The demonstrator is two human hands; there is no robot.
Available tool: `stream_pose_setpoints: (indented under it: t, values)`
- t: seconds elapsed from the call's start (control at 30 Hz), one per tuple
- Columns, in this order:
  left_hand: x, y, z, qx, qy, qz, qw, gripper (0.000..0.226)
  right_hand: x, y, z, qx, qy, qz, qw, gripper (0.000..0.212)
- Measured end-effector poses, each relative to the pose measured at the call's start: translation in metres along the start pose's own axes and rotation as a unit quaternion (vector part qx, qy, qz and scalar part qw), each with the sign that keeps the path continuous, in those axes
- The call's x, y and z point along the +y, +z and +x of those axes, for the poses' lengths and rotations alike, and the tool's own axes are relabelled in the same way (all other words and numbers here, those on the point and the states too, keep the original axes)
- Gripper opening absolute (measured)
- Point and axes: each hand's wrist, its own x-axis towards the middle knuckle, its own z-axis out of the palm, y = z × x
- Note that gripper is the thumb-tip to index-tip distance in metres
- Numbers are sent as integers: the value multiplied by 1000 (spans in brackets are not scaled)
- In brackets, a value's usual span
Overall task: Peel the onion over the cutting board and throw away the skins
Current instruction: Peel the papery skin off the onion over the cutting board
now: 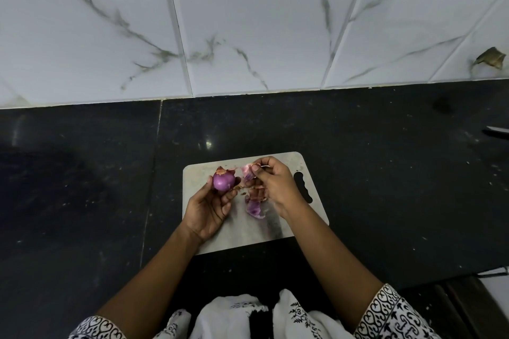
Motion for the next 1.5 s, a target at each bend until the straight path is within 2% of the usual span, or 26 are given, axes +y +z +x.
stream_pose_setpoints:
  t: [0.13, 0.3, 0.43, 0.5, 0.63, 0.87, 0.93, 1.07, 1.27, 1.33, 1.4, 1.5]
  values:
    - [0, 1, -1, 0, -10, 15, 1000, 69, -6, -1, -4, -20, 36, 47, 998, 9]
    - [0, 7, -4, -10, -9, 62, 998, 57, -11, 1, -9, -97, 20, -93, 991, 25]
    - [0, 5, -4, -27, -13, 60, 998, 52, -9, 6, -9, -128, -11, -213, 968, 31]
    - [0, 3, -4, -34, -14, 52, 998, 56, -7, 8, -8, -133, -22, -235, 963, 35]
    - [1, 0, -3, -50, -12, 45, 998, 74, -3, 7, -6, -118, -39, -248, 961, 30]
    - [0, 2, -3, -50, -8, 67, 996, 80, -2, 6, -7, -66, -87, -264, 958, 15]
    - [0, 2, -3, -47, -5, 73, 996, 76, -2, 7, -8, -56, -89, -257, 961, 13]
    - [-1, 1, -4, -38, -10, 85, 996, 55, -5, 8, -10, -47, -95, -253, 962, 10]
    - [1, 0, -4, -42, -16, 61, 997, 56, -4, 4, -9, 8, -112, -225, 968, 4]
    - [1, 0, -4, -35, -12, 45, 998, 57, -3, -1, -9, 51, -149, -282, 946, 9]
    - [0, 0, -4, -24, -3, 32, 999, 58, 0, -7, -9, 74, -186, -369, 908, 15]
    - [-1, 1, -4, -7, 9, 30, 999, 57, 4, -12, -11, 8, -167, -542, 823, 31]
